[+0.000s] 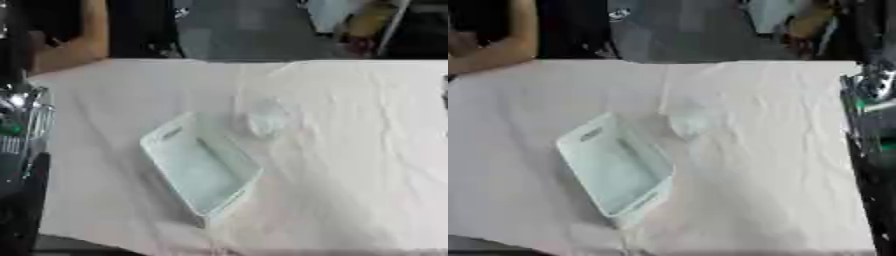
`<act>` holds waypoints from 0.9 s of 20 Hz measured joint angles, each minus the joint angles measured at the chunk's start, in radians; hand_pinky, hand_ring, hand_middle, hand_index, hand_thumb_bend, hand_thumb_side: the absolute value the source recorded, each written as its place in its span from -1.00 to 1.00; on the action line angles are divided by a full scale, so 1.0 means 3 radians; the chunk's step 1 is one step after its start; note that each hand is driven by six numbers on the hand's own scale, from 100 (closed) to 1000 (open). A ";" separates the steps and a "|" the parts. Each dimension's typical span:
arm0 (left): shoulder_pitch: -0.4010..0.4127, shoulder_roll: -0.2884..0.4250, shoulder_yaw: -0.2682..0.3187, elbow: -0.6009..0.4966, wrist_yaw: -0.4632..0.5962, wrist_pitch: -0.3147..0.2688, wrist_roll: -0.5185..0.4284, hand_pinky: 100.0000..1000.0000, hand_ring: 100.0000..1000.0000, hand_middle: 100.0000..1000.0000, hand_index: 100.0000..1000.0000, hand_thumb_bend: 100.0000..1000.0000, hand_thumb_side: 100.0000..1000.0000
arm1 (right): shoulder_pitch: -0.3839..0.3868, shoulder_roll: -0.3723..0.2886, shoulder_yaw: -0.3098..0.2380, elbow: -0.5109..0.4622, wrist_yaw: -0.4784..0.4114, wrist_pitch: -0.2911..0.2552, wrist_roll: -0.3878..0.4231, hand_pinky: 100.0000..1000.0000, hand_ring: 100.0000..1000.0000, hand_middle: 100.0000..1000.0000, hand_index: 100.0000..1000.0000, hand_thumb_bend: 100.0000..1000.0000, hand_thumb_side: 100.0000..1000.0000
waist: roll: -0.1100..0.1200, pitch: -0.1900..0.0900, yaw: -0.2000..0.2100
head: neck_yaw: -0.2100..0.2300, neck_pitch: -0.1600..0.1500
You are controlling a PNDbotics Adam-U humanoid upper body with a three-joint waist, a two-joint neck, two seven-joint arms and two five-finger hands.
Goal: Pick up objects on the table and place them in the box.
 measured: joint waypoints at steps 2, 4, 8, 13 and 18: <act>0.0000 -0.0001 -0.0011 0.0000 0.0009 -0.0003 -0.0005 -0.05 0.09 0.25 0.51 -1.00 0.52 | -0.0107 0.0068 0.0042 0.0281 0.0080 -0.0027 0.0067 0.80 0.82 0.78 0.90 -1.00 0.40 | 0.0000 0.0004 0.0000 | -0.0026 0.0000; 0.0000 -0.0002 -0.0012 0.0000 0.0013 -0.0004 -0.0007 -0.05 0.09 0.25 0.51 -1.00 0.52 | -0.0241 0.0142 0.0066 0.0562 0.0226 -0.0081 0.0108 0.80 0.82 0.78 0.90 -1.00 0.40 | 0.0001 0.0005 0.0000 | -0.0042 0.0000; -0.0001 -0.0014 -0.0013 0.0000 0.0021 -0.0005 -0.0009 -0.05 0.09 0.25 0.51 -1.00 0.52 | -0.0376 0.0287 0.0077 0.0997 0.0500 -0.0194 0.0119 0.80 0.82 0.78 0.90 -1.00 0.43 | 0.0001 0.0006 0.0006 | -0.0086 0.0000; -0.0002 -0.0028 -0.0031 0.0000 0.0026 -0.0003 -0.0022 -0.05 0.09 0.25 0.51 -1.00 0.52 | -0.0457 0.0402 0.0095 0.1331 0.0632 -0.0277 0.0115 0.80 0.81 0.78 0.90 -1.00 0.46 | 0.0002 0.0007 0.0018 | -0.0115 0.0000; -0.0002 -0.0029 -0.0032 0.0000 0.0030 -0.0005 -0.0032 -0.05 0.09 0.25 0.51 -1.00 0.52 | -0.0458 0.0460 0.0117 0.1455 0.0682 -0.0323 0.0136 0.80 0.82 0.78 0.91 -1.00 0.47 | 0.0003 0.0008 0.0019 | -0.0117 0.0000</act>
